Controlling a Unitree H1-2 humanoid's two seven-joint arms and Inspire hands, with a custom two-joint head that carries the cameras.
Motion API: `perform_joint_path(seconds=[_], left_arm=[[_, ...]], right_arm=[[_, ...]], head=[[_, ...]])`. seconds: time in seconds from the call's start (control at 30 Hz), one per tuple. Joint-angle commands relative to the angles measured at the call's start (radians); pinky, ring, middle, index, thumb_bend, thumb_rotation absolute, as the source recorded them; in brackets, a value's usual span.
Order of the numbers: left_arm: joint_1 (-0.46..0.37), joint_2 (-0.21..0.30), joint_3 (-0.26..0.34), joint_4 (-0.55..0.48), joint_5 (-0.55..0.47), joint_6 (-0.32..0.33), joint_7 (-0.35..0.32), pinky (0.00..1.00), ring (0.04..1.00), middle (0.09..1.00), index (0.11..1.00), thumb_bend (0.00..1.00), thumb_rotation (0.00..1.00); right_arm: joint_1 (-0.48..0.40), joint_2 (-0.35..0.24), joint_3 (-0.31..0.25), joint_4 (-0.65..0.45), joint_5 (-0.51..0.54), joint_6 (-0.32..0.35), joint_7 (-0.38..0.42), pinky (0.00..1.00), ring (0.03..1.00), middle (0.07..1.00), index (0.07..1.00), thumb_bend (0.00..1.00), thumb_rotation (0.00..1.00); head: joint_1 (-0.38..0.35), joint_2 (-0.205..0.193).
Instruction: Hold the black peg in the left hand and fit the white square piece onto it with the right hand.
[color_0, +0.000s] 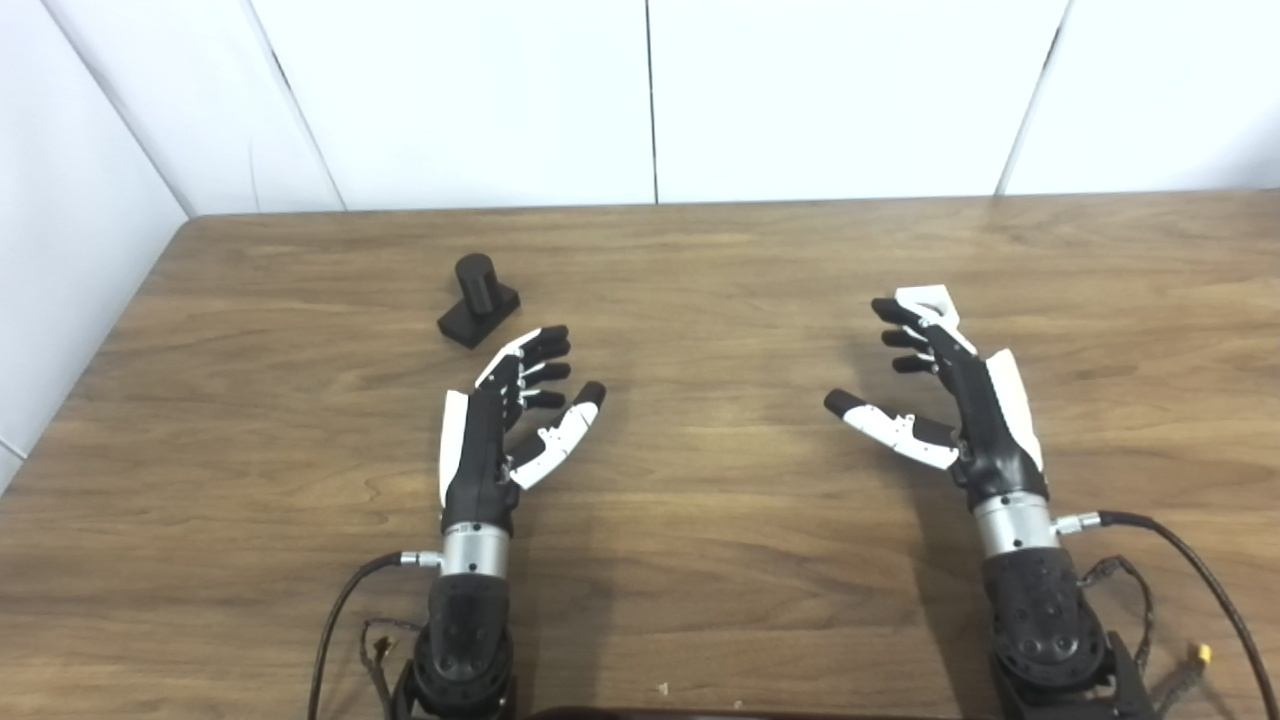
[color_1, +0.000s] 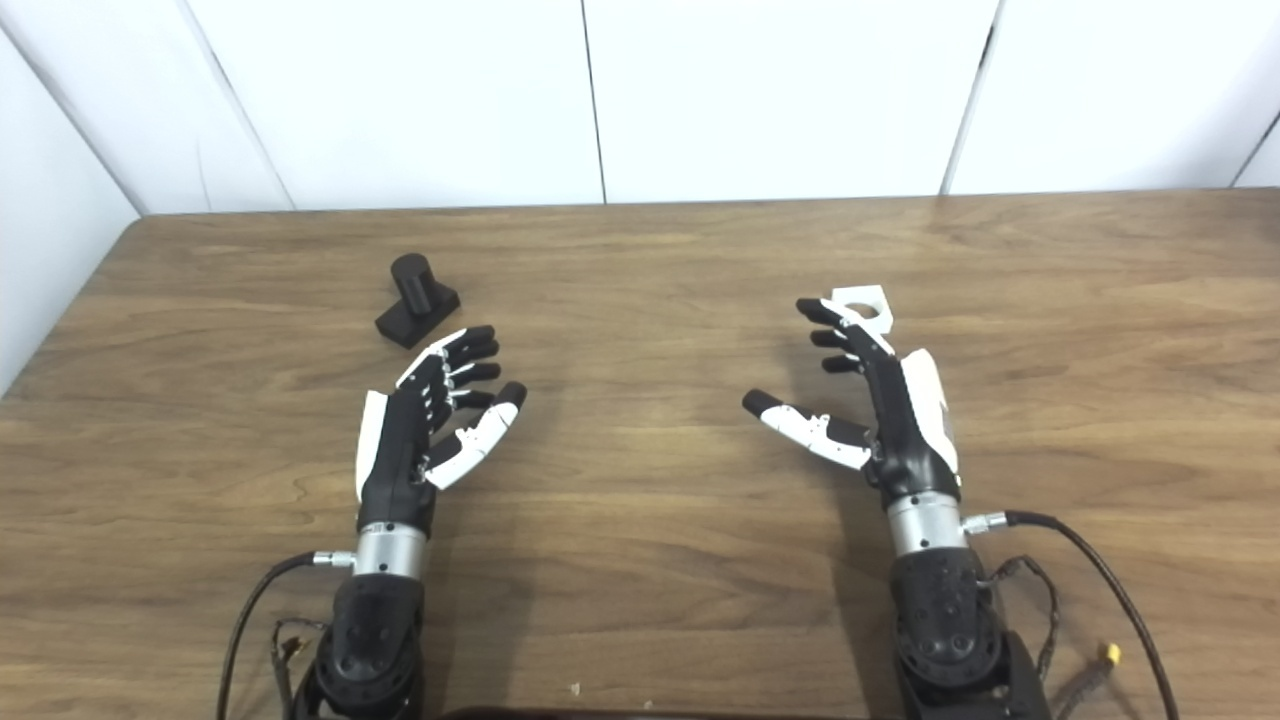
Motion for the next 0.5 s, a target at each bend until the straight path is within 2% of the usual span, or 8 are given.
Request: perform_joint_path(seconds=[0.0,0.33,0.4,0.47], left_arm=[[-0.033,-0.001,0.001,-0.012,-0.005,-0.031,0.008,0.63,0.735,0.773,0.752,0.55,0.30],[-0.034,-0.008,0.000,-0.011,0.008,-0.020,0.015,0.67,0.752,0.777,0.745,0.56,0.28],[-0.034,-0.010,-0.001,-0.013,0.011,-0.018,0.016,0.67,0.749,0.775,0.744,0.56,0.28],[-0.035,-0.013,-0.003,-0.011,0.017,-0.018,0.018,0.66,0.746,0.776,0.743,0.56,0.27]], right_arm=[[-0.021,-0.005,-0.004,-0.005,-0.001,-0.042,-0.011,0.68,0.772,0.823,0.803,0.74,0.40],[-0.019,-0.009,-0.007,-0.014,0.001,-0.028,-0.005,0.68,0.770,0.824,0.806,0.74,0.42],[-0.019,-0.008,-0.010,-0.016,0.003,-0.026,-0.005,0.68,0.770,0.822,0.803,0.74,0.41],[-0.020,-0.010,-0.015,-0.014,0.007,-0.027,-0.007,0.68,0.771,0.819,0.800,0.74,0.40]], head=[[0.002,0.000],[0.030,0.000],[0.053,-0.001],[0.106,-0.006]])
